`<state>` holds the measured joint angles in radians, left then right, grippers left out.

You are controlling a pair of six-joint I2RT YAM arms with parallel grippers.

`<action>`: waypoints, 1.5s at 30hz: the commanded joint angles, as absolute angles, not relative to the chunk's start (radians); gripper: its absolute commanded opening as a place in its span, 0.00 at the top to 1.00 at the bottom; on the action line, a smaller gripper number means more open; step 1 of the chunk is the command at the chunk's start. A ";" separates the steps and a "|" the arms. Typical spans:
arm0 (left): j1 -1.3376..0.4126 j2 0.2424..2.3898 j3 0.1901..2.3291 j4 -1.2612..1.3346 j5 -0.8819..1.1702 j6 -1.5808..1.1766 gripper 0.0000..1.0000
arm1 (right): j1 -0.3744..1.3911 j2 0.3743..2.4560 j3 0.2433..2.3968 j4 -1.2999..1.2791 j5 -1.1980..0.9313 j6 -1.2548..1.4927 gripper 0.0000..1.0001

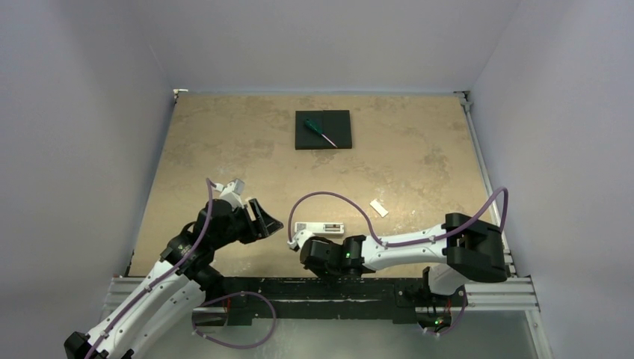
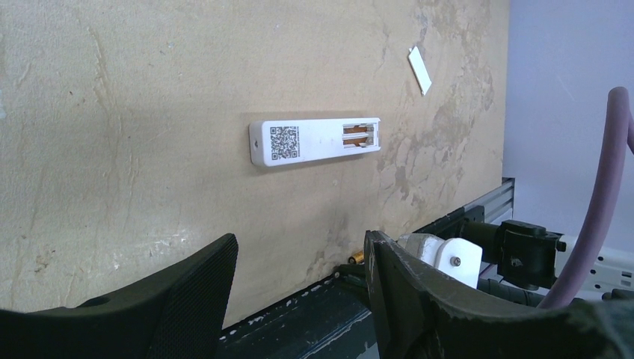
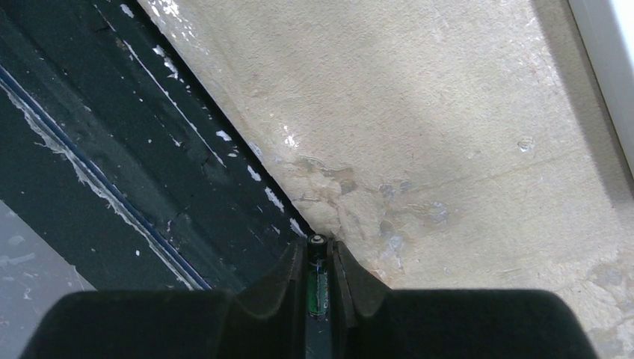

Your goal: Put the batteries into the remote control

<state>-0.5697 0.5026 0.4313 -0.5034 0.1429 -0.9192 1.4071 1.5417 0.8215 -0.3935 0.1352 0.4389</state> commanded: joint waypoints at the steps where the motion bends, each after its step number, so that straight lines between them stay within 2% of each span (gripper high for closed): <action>1: -0.565 0.502 0.473 -0.495 0.129 -0.900 0.38 | 1.407 1.505 0.829 -0.404 0.192 0.465 0.87; 16: -0.564 0.497 0.470 -0.493 0.131 -0.899 0.38 | 1.405 1.302 0.783 -0.428 0.345 0.788 0.89; 23: -0.564 0.491 0.470 -0.490 0.135 -0.899 0.38 | 1.405 1.212 0.697 -0.394 0.469 0.982 0.86; 34: -0.564 0.490 0.462 -0.480 0.147 -0.900 0.38 | 1.397 1.120 0.530 -0.316 0.623 1.252 0.91; 45: -0.564 0.500 0.464 -0.473 0.163 -0.889 0.38 | 1.210 1.000 0.439 -0.290 0.594 1.246 0.91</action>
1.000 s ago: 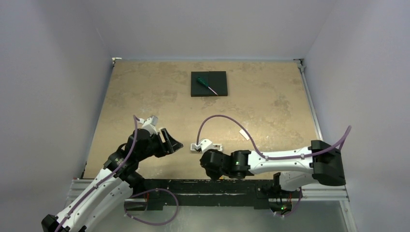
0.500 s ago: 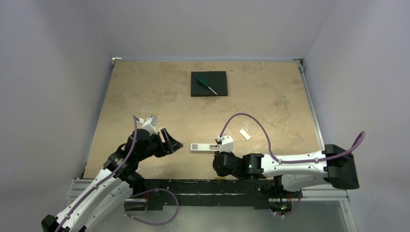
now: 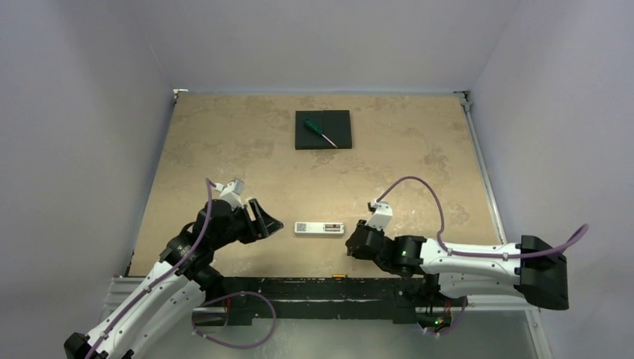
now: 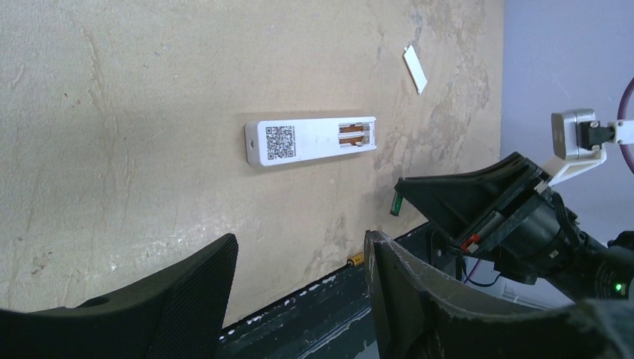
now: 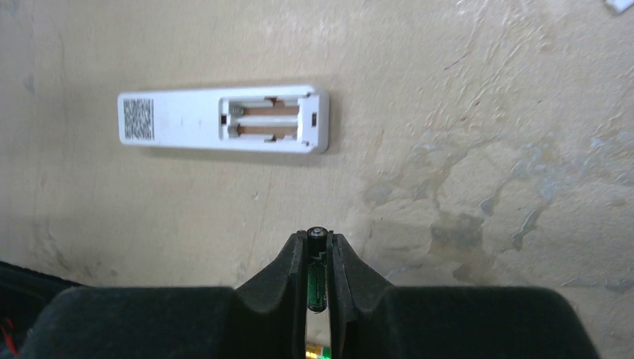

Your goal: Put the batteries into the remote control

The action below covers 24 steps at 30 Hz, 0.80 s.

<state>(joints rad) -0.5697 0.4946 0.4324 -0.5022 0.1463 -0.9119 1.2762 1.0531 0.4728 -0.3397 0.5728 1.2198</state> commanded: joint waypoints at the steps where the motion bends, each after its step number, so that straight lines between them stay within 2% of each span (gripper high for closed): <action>1: -0.564 0.502 0.464 -0.474 0.166 -0.887 0.38 | 1.192 0.992 0.425 -0.282 0.592 1.246 0.90; 12: -0.565 0.506 0.465 -0.472 0.194 -0.884 0.38 | 1.038 0.992 0.366 -0.217 0.582 1.280 0.84; 24: -0.565 0.503 0.463 -0.467 0.209 -0.879 0.38 | 0.999 1.076 0.344 -0.163 0.567 1.352 0.80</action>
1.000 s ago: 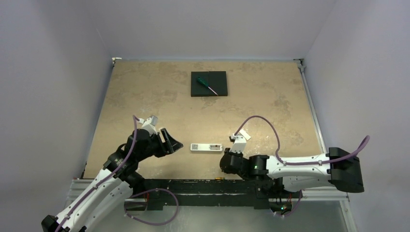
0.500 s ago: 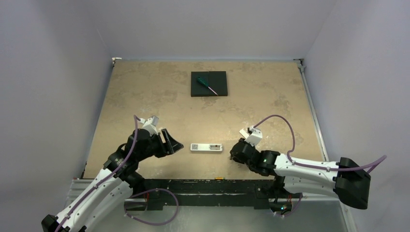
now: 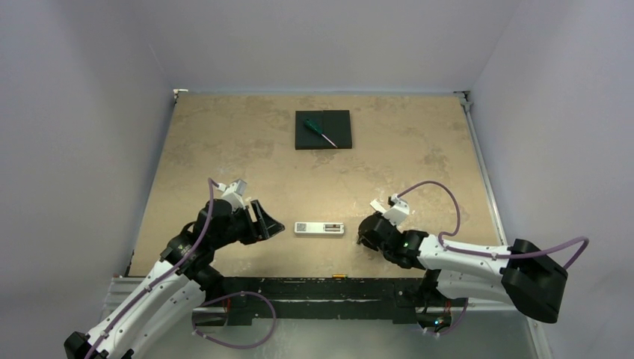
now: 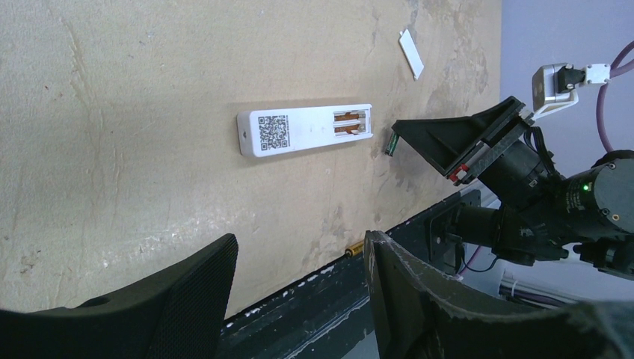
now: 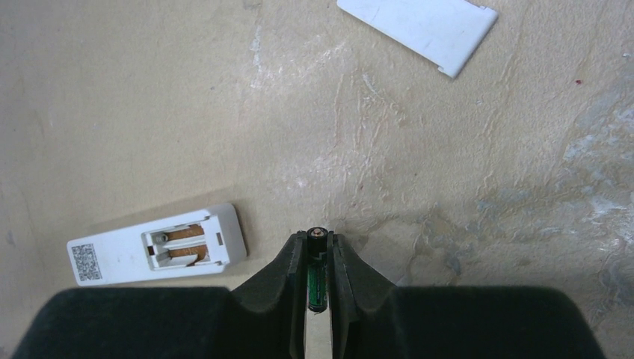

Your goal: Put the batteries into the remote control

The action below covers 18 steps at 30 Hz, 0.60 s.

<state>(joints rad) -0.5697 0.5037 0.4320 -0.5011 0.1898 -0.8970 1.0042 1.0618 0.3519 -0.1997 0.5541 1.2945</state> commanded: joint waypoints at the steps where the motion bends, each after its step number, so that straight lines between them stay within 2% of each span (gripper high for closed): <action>1: -0.565 0.503 0.462 -0.468 0.210 -0.879 0.38 | 0.999 1.079 0.344 -0.165 0.568 1.359 0.79; 18: -0.564 0.507 0.459 -0.459 0.217 -0.875 0.38 | 0.997 1.040 0.348 -0.220 0.584 1.346 0.64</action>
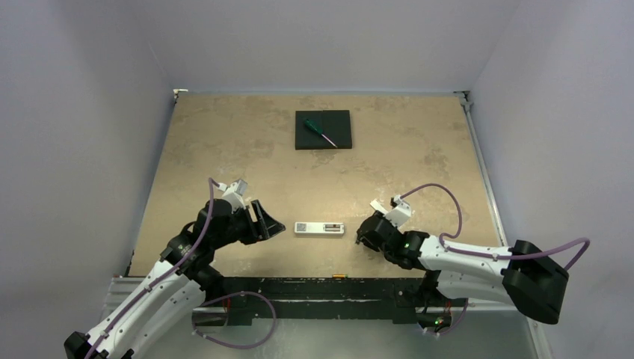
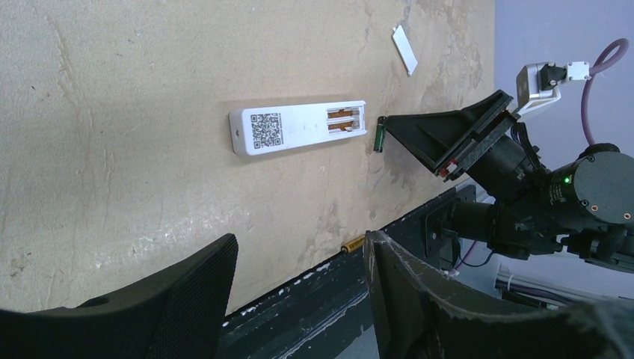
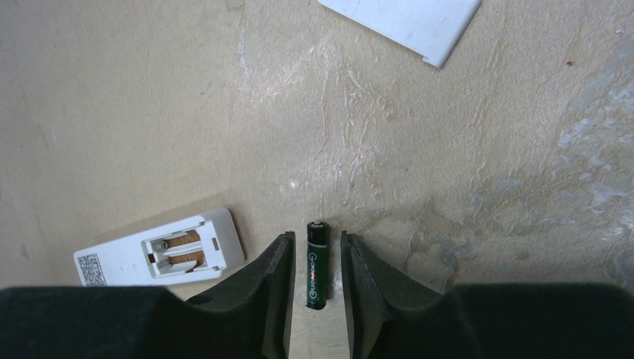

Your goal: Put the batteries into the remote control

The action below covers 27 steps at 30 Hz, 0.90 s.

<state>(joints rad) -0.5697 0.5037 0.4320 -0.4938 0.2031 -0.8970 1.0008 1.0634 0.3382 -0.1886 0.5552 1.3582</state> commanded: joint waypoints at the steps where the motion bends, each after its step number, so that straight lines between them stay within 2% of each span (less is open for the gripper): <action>1: -0.564 0.507 0.459 -0.460 0.219 -0.874 0.38 | 0.997 1.032 0.357 -0.228 0.584 1.322 0.62; 6: -0.564 0.508 0.460 -0.458 0.224 -0.872 0.38 | 0.997 0.994 0.422 -0.291 0.582 1.158 0.58; 18: -0.564 0.518 0.456 -0.443 0.238 -0.864 0.38 | 0.997 0.996 0.639 -0.426 0.466 0.746 0.55; 27: -0.565 0.525 0.453 -0.435 0.247 -0.859 0.38 | 0.997 1.116 0.799 -0.675 0.437 0.641 0.51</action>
<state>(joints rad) -0.5697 0.5190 0.4320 -0.4782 0.2317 -0.8925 1.0008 1.0786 0.7437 -0.5243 0.4500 0.7132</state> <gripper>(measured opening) 0.621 0.486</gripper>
